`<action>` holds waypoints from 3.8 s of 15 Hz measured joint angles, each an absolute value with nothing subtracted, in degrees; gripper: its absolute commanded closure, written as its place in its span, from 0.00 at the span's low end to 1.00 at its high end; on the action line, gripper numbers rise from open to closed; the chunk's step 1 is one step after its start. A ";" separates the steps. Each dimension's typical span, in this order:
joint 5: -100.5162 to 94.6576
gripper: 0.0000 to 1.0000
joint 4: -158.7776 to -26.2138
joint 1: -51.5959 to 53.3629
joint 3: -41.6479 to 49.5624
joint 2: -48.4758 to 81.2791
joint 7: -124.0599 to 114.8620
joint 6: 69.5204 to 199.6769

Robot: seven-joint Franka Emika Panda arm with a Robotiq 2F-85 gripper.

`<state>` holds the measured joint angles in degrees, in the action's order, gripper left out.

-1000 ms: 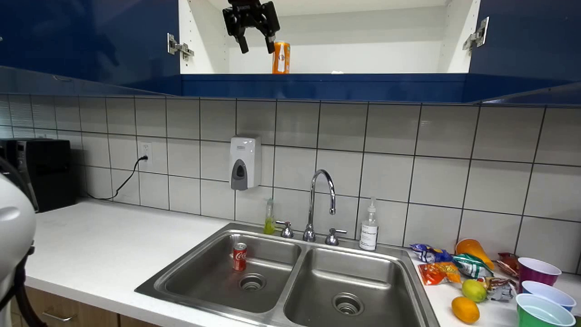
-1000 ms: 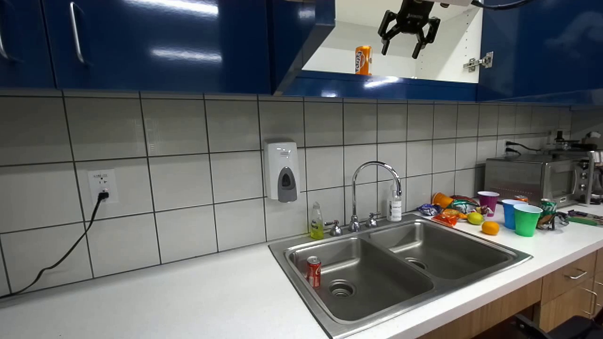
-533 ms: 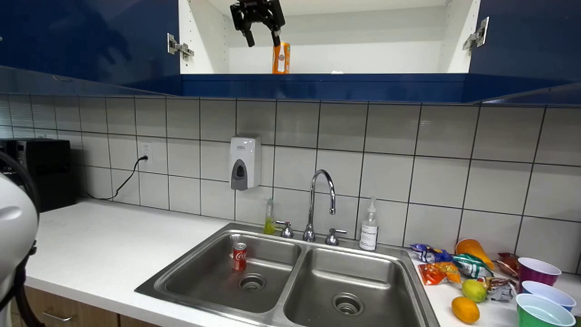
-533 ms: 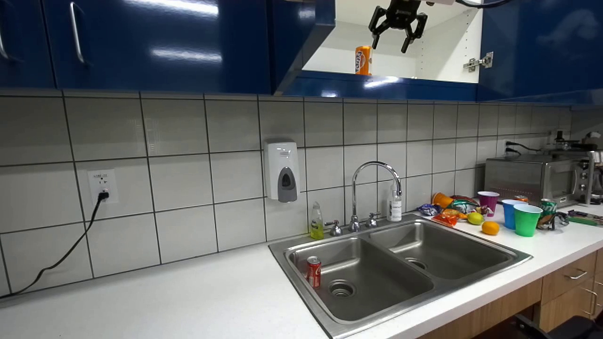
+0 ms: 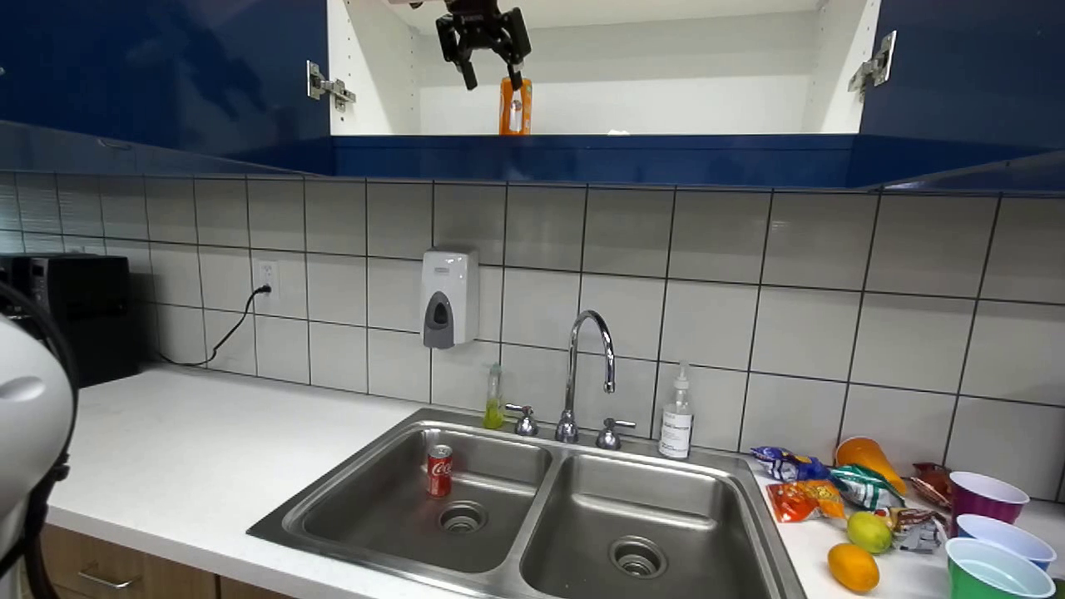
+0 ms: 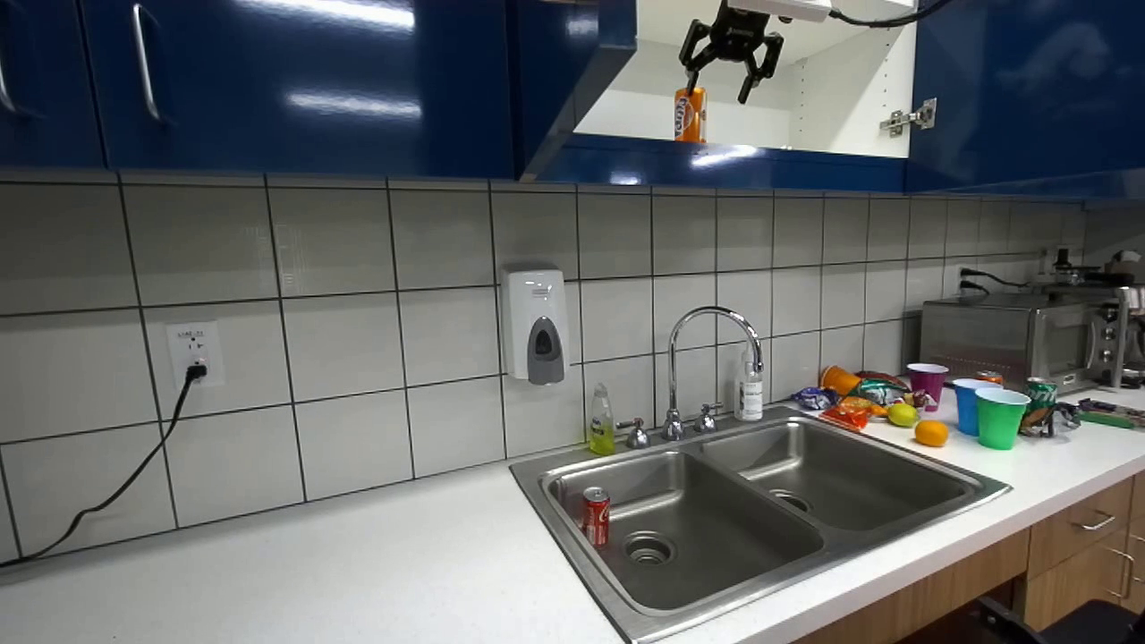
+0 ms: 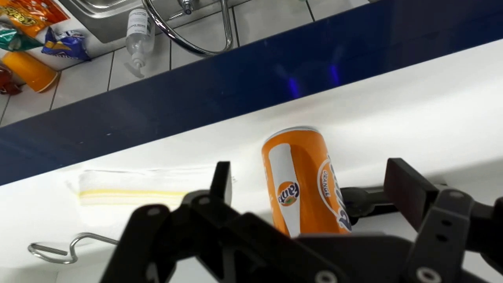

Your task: Remove the can from the top cabinet and put it in the sink

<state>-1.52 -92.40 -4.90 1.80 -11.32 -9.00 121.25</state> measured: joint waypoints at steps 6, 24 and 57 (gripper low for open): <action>-1.47 0.00 -87.93 -4.62 1.83 -6.76 -9.02 121.68; -1.47 0.00 -84.84 -4.61 2.05 -2.11 -9.10 124.81; -1.56 0.62 -84.81 -4.34 1.98 -0.04 -9.10 130.78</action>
